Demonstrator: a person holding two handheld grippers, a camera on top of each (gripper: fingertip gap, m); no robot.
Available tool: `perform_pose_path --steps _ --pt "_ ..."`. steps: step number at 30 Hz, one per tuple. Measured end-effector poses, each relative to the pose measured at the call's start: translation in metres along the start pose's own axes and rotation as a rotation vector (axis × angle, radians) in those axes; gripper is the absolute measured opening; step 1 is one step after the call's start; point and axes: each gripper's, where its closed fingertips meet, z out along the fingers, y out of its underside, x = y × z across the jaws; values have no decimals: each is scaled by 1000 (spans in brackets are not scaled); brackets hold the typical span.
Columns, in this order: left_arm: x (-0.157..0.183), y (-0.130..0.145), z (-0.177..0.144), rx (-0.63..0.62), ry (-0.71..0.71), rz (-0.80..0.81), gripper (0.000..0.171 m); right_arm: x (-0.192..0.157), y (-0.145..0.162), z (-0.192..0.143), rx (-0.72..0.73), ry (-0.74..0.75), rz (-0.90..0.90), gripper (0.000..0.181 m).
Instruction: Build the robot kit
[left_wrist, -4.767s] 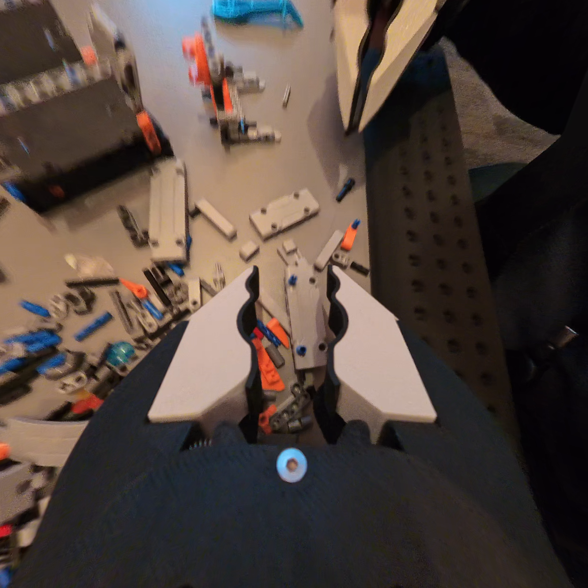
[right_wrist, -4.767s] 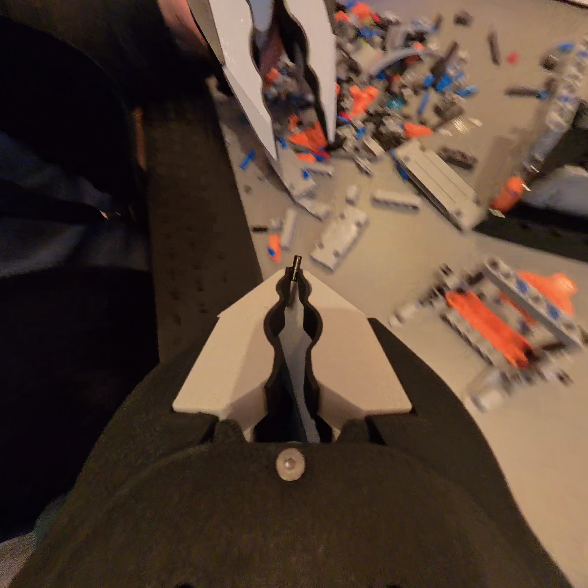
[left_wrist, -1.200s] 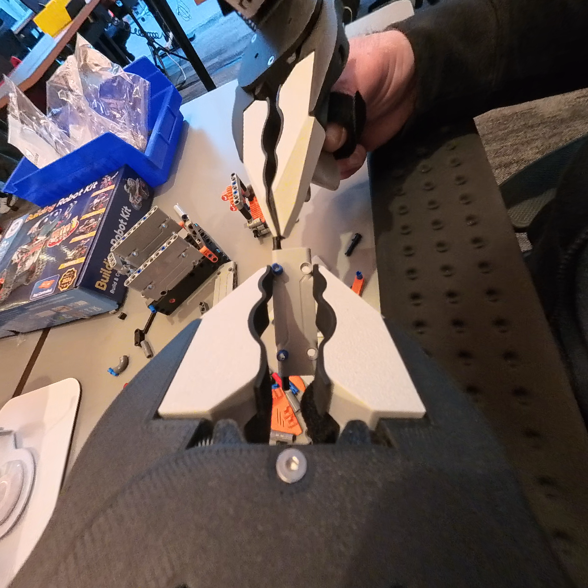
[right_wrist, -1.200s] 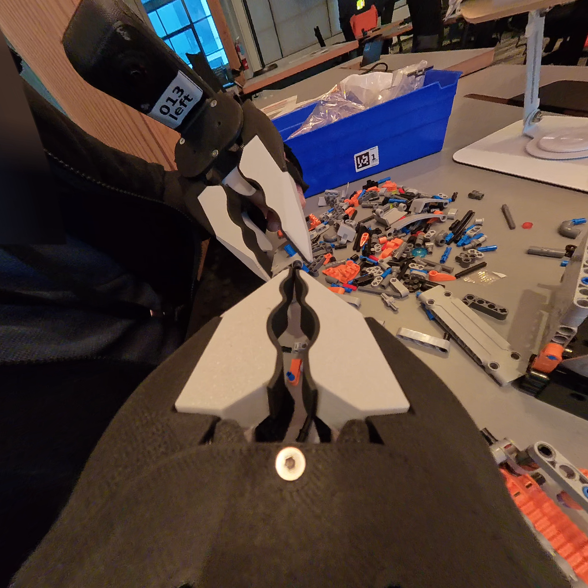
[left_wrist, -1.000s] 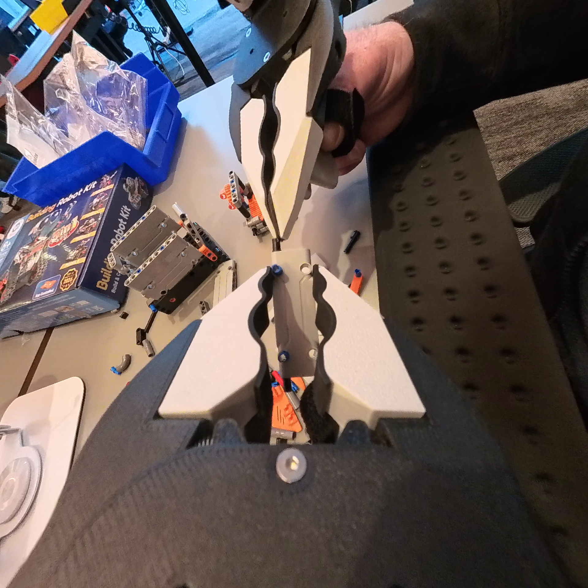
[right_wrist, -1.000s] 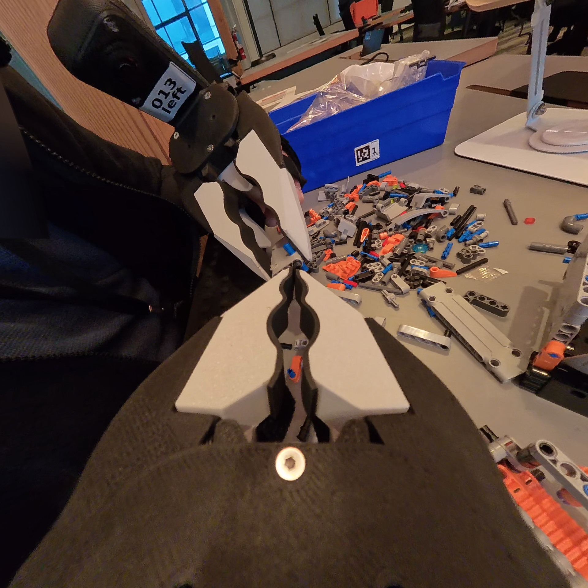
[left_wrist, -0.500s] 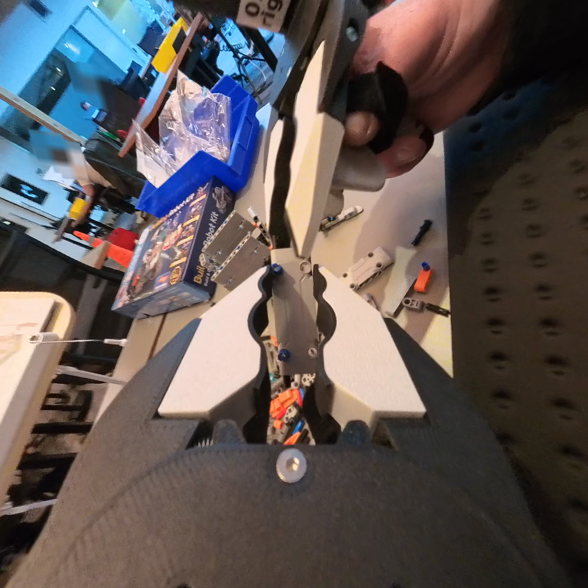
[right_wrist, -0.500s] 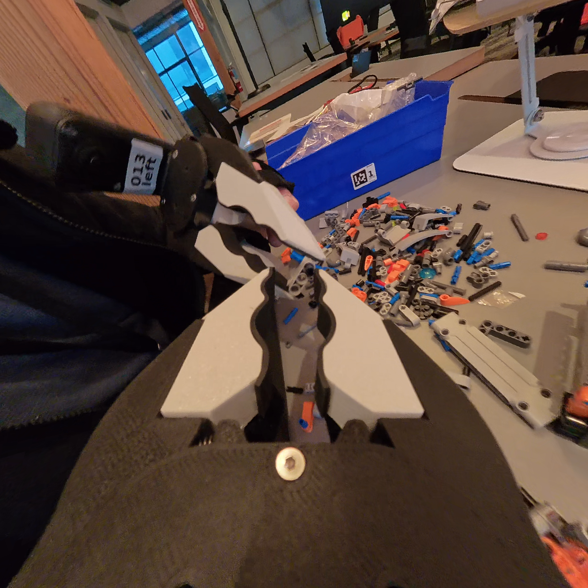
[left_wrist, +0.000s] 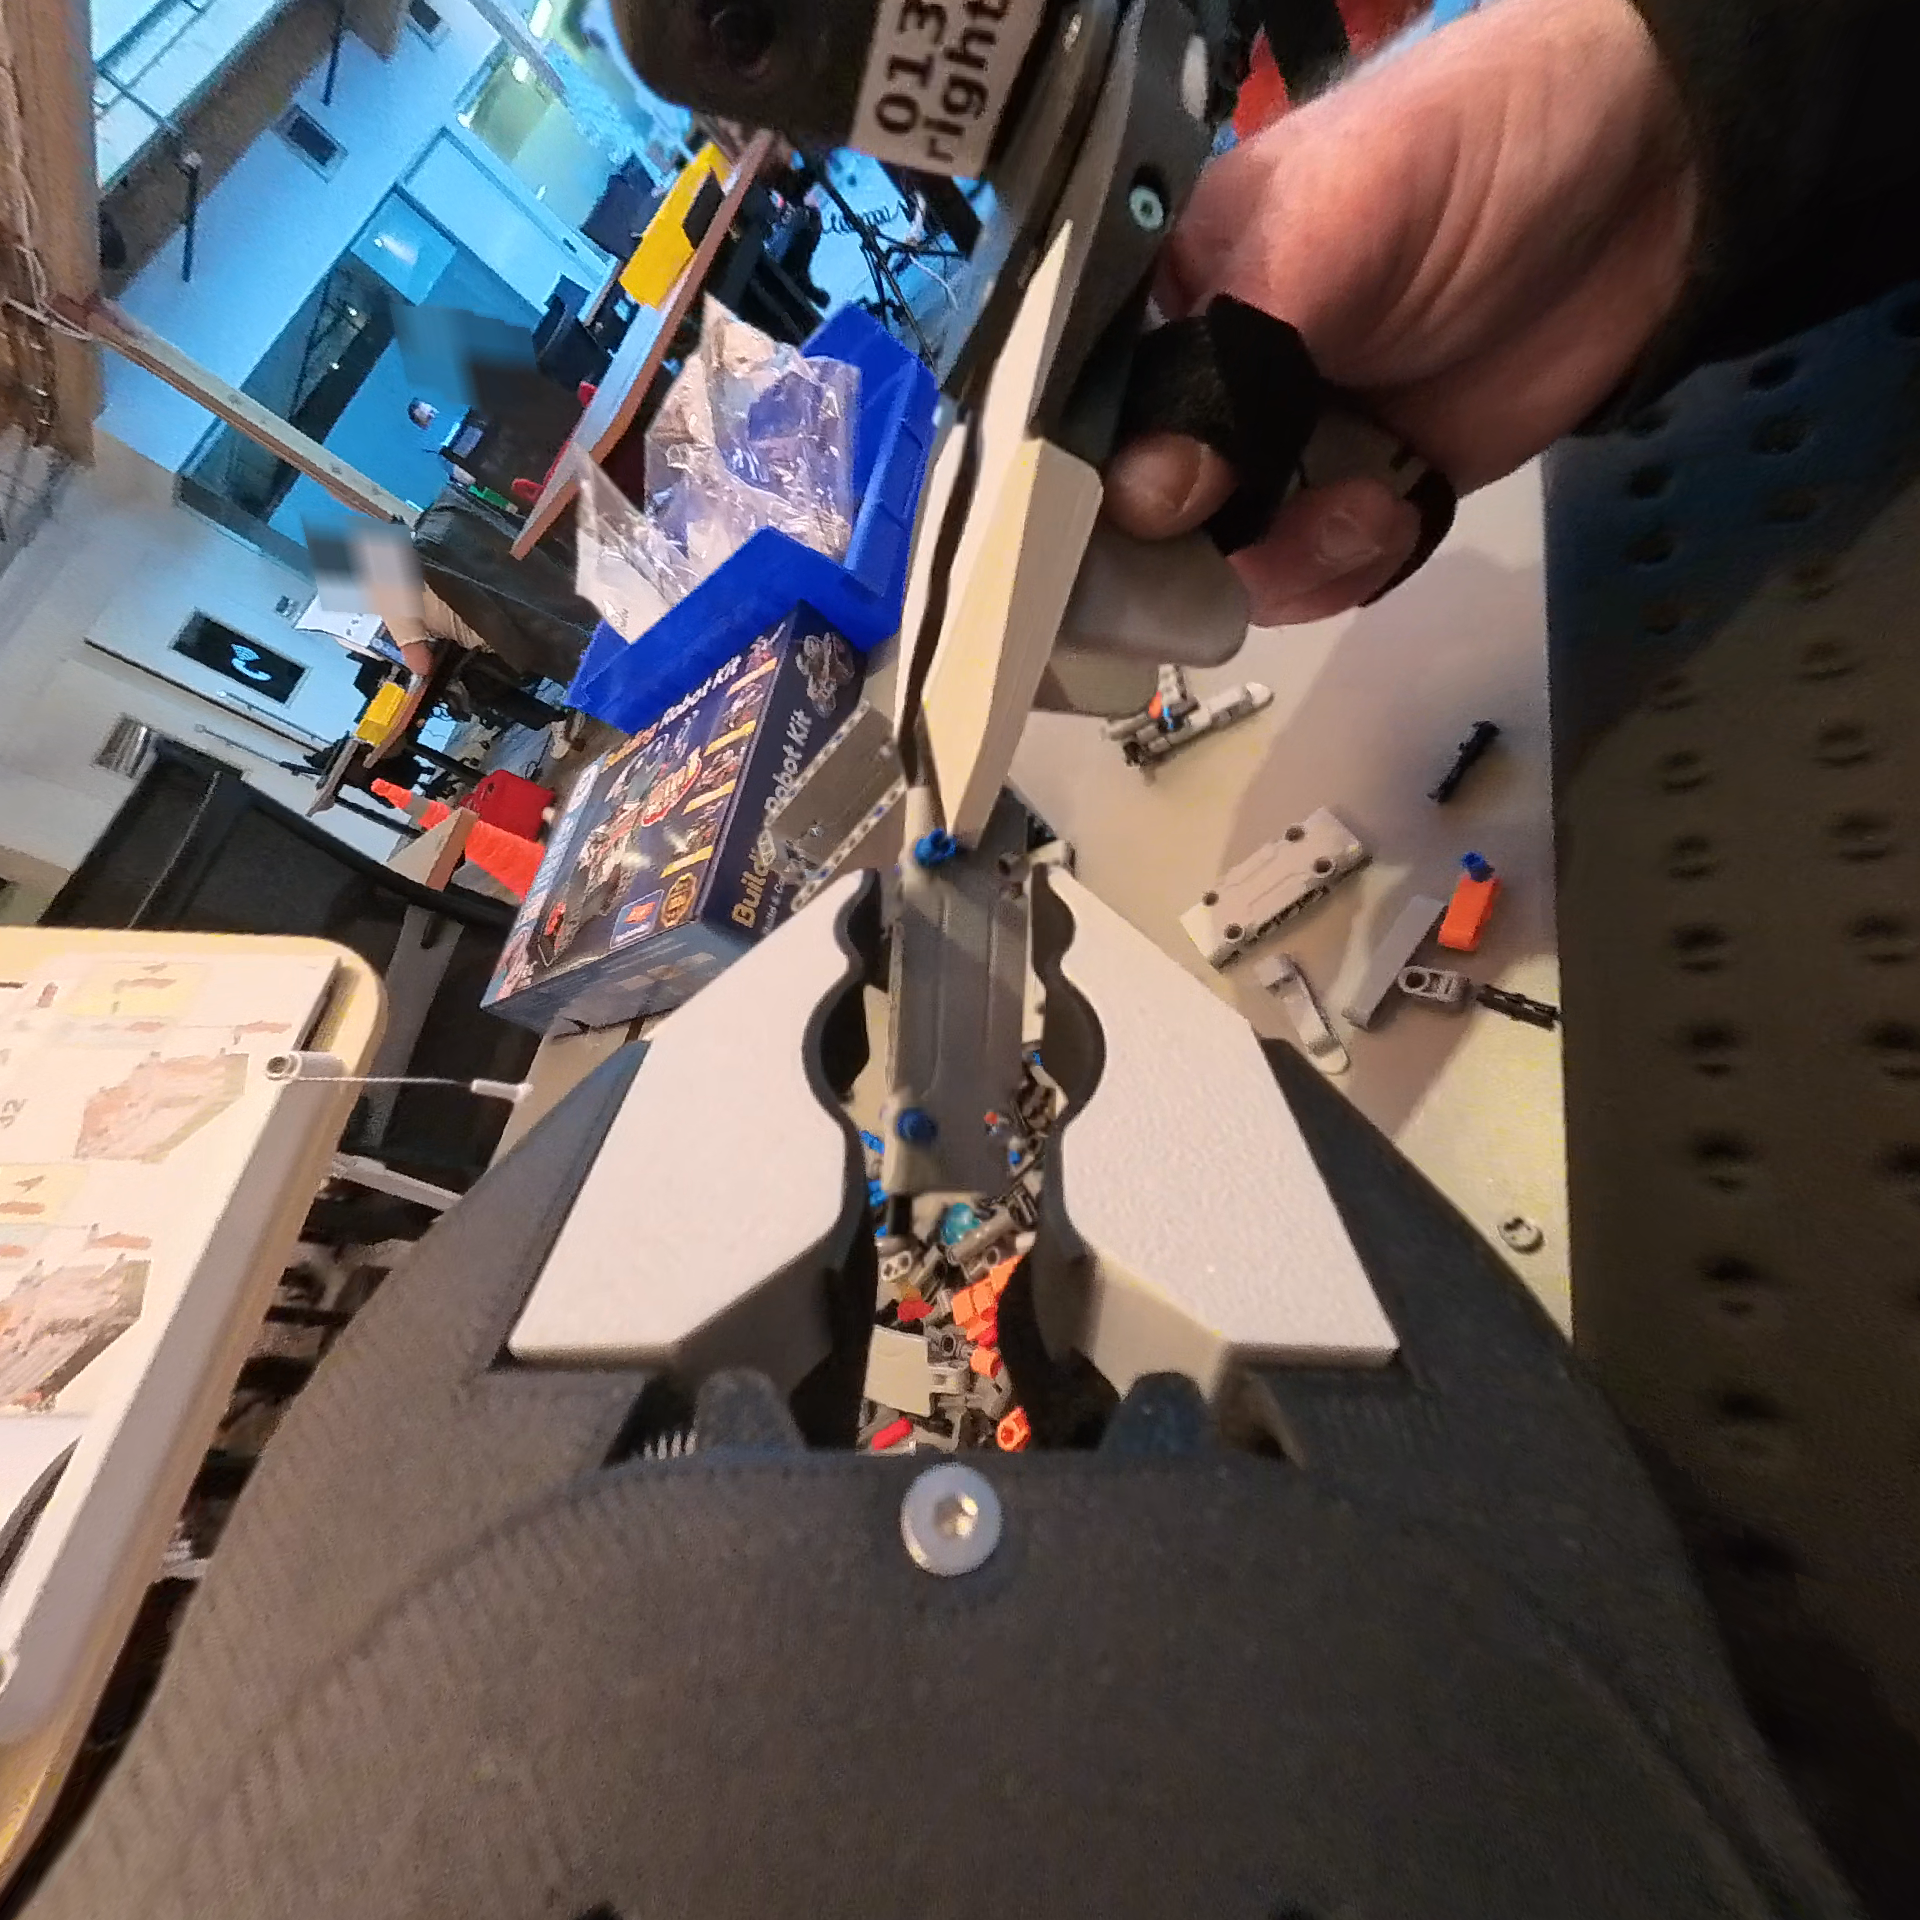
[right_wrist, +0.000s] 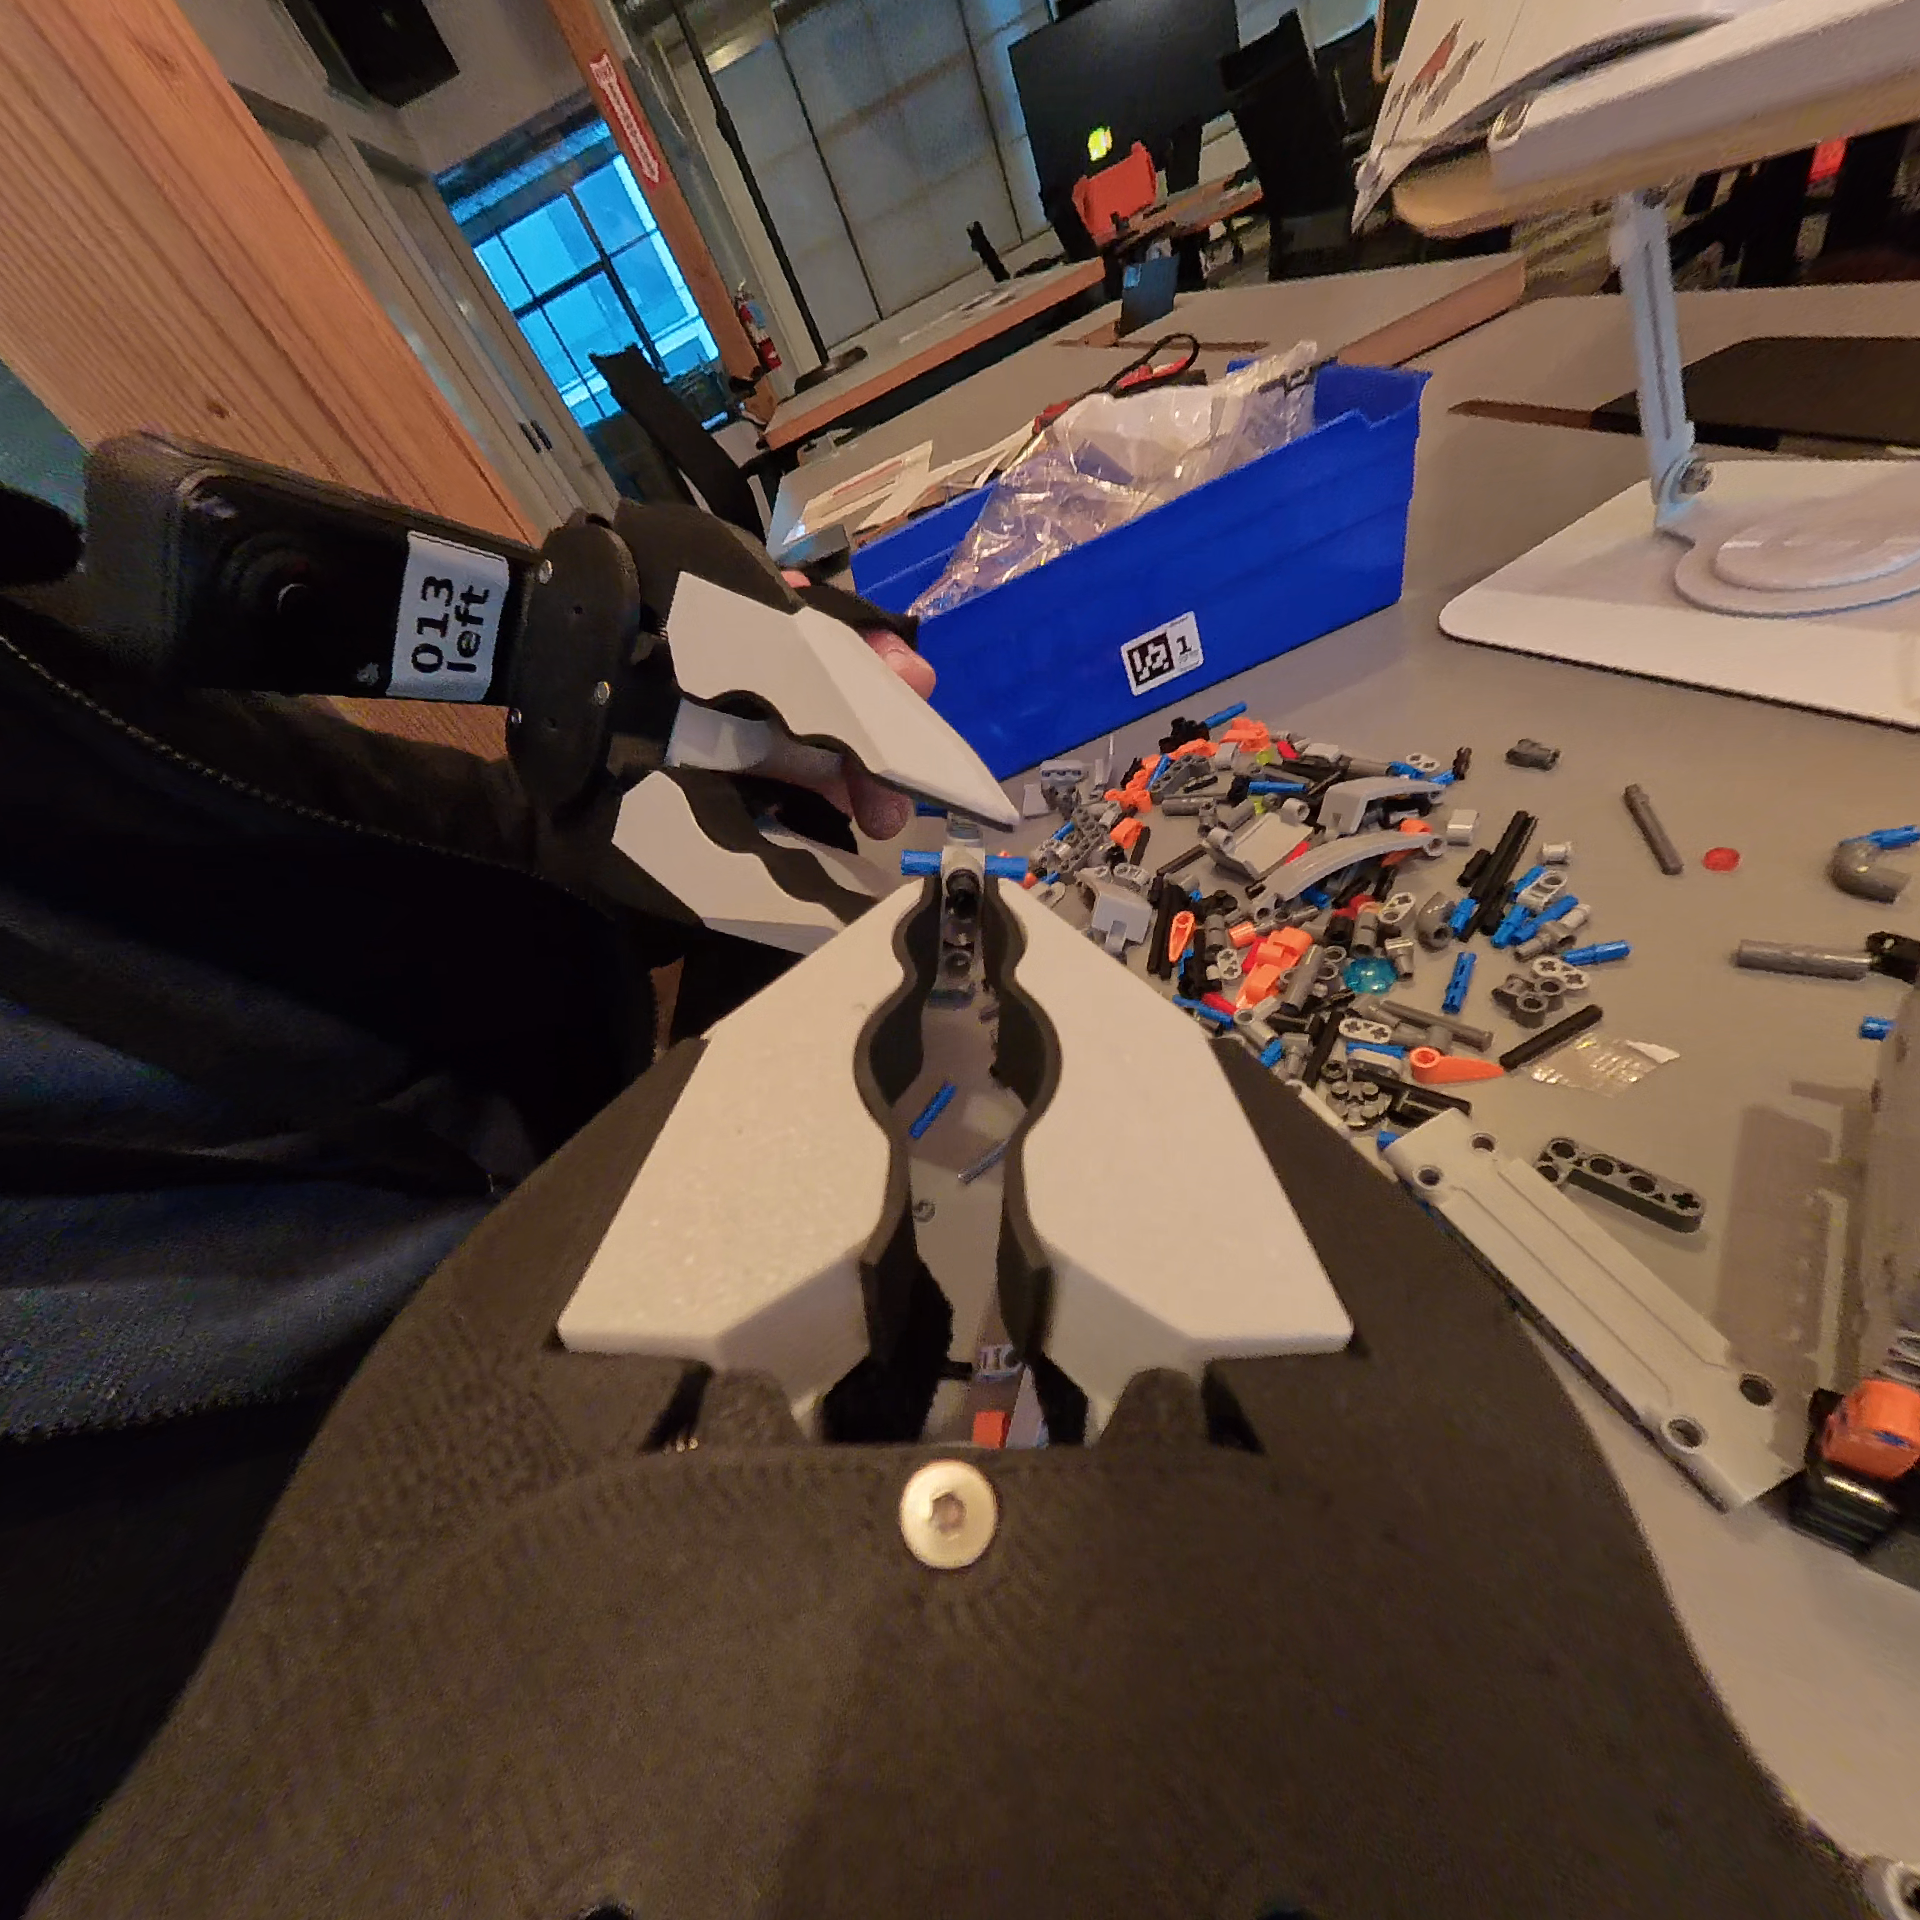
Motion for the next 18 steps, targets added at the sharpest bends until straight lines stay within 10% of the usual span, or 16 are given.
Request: perform_pose_path --steps 18 --pt "-48 14 -18 224 145 -668 37 0 -49 -14 224 17 -40 5"
